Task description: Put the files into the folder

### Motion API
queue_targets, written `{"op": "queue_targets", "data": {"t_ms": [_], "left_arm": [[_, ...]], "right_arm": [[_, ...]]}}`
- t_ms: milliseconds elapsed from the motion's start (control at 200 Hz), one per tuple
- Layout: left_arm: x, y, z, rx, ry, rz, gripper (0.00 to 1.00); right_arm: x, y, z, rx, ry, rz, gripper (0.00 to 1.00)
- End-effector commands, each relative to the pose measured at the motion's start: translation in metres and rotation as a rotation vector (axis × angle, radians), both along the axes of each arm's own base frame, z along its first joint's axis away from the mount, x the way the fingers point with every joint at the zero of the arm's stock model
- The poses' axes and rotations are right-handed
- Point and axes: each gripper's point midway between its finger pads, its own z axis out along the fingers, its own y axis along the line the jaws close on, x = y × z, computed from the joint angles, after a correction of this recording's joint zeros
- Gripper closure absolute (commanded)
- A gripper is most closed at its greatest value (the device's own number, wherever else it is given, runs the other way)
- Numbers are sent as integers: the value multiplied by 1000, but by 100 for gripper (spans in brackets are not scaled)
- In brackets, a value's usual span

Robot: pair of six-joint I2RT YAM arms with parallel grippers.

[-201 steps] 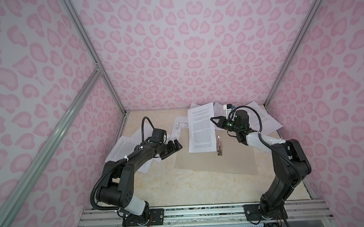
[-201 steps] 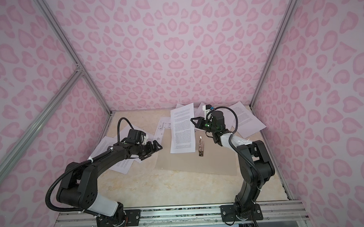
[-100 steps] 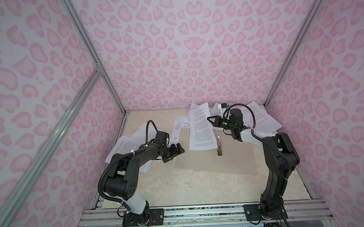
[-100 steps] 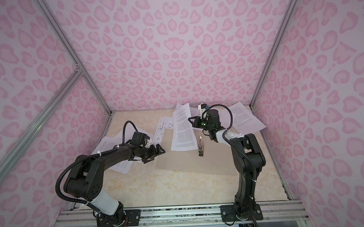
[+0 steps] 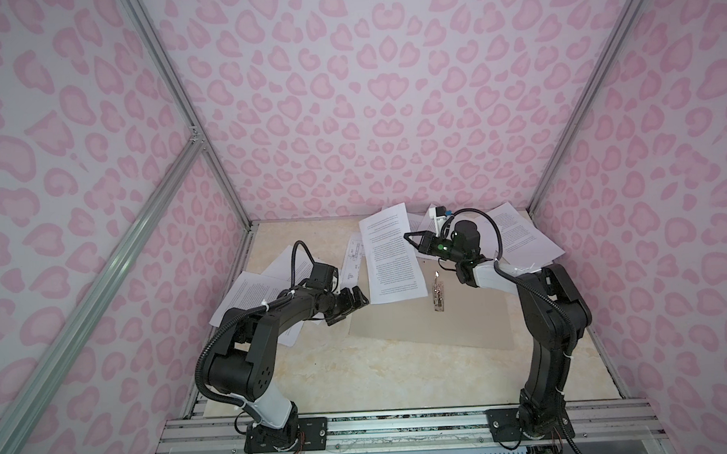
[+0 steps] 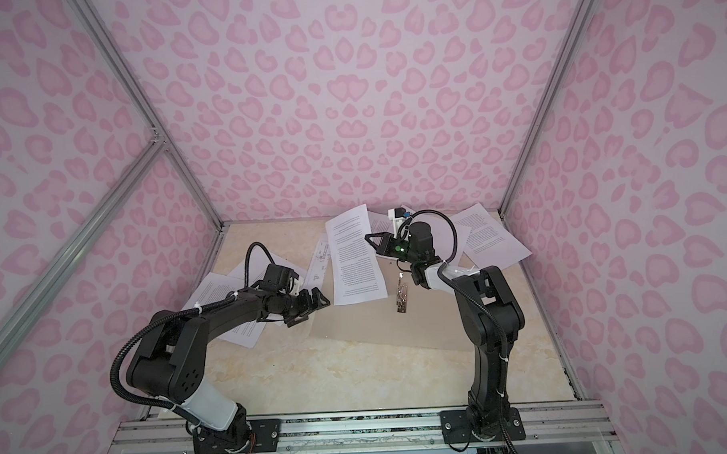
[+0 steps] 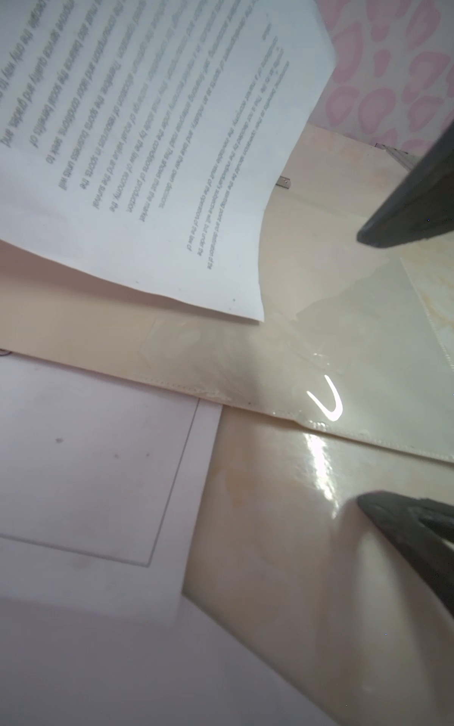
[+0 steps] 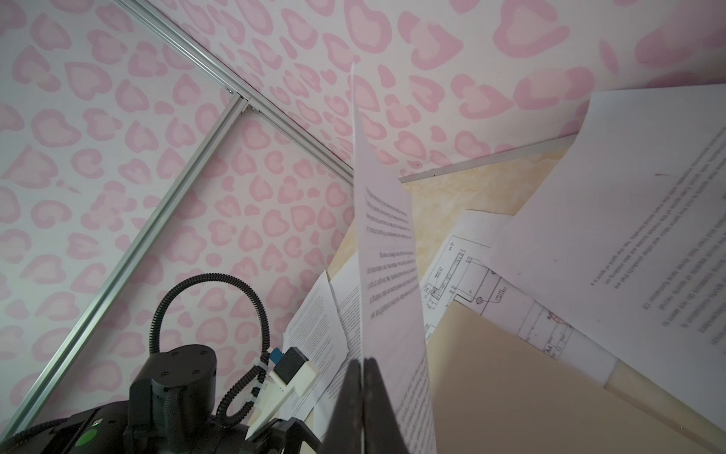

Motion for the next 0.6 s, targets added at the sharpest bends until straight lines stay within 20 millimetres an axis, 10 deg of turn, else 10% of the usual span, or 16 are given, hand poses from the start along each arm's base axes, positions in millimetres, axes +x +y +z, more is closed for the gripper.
{"op": "queue_targets", "data": {"t_ms": [0,595], "left_arm": [[-1,-1,2,-12,2,2,2],[-1,-4,3,-29,1,1,2]], "right_arm": [[-2,0,17,23,-49,-1,100],[8,14,28,-53,-106,19,100]]}}
